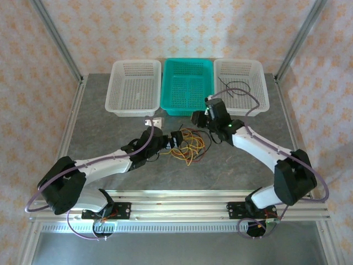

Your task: Untangle the cables

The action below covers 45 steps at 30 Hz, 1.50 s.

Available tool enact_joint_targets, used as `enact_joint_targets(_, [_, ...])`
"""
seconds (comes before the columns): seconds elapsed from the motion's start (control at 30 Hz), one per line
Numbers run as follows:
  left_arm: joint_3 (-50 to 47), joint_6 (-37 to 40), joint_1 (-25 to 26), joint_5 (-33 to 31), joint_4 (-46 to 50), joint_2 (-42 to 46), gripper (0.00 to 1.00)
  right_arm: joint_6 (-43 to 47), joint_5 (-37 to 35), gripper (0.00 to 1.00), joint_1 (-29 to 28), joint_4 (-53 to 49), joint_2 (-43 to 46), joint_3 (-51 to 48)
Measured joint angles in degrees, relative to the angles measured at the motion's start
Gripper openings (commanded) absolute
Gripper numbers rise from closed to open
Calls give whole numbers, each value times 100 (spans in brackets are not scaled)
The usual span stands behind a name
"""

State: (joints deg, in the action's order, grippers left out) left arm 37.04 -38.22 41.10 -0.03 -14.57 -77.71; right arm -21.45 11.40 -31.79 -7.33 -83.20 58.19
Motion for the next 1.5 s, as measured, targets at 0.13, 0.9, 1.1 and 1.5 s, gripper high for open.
enact_joint_targets(0.13, [-369,-162,-188,7,-85,146,99,4,9,35,-186,-164,-356,492])
enact_joint_targets(0.9, [-1318,-848,-662,393,-935,474,99,197,216,37,-706,-1132,-1749,1543])
enact_joint_targets(1.1, [-1325,-850,-662,415,-1019,472,99,192,-251,40,-754,-1292,-1759,1543])
enact_joint_targets(1.5, [-1353,-938,-662,542,-1150,374,99,59,-413,42,-754,-1235,-1893,1558])
